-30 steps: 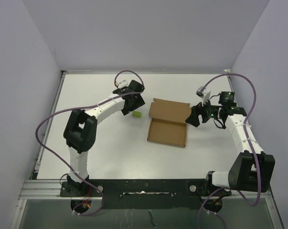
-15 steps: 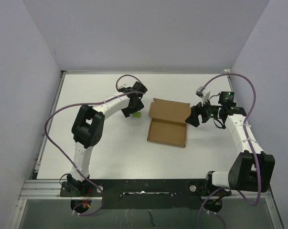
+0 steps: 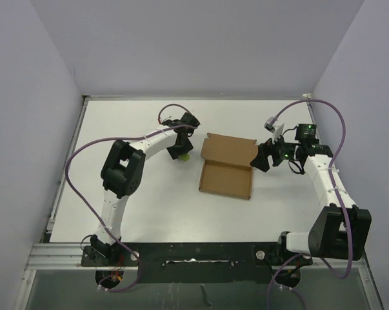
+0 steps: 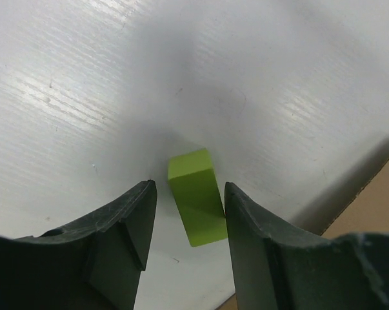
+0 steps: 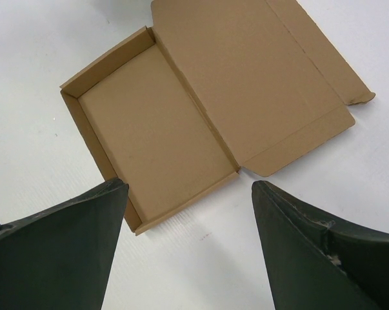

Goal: Fold the paper box

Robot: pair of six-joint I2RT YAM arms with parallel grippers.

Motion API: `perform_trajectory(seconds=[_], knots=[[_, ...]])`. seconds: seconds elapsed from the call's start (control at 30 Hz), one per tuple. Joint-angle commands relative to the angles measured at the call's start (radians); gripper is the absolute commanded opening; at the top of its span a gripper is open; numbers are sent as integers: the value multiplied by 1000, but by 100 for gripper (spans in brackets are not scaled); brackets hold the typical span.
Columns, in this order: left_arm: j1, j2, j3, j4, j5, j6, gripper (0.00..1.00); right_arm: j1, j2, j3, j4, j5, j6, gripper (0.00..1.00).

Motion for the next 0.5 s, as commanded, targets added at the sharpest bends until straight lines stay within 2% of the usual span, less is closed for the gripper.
perform_trajectory(seconds=[0.0,0.07,0.2,0.27,0.37,0.47], knots=[[10,38,24,16,2,5,45,9,-2,-1,31,-20,-15,80],[10,35,22,18,0,9,43,9,-2,0,31,-21,-15,80],[10,20,3,37,-1,24,30,9,-2,-1,31,-20,-16,80],[10,6,-15,64,0,48,15,9,-2,0,30,-21,-16,80],[9,-25,-52,102,6,83,4,10,-1,0,31,-22,-18,80],[5,-78,-117,168,9,146,0,10,0,-1,30,-22,-18,80]])
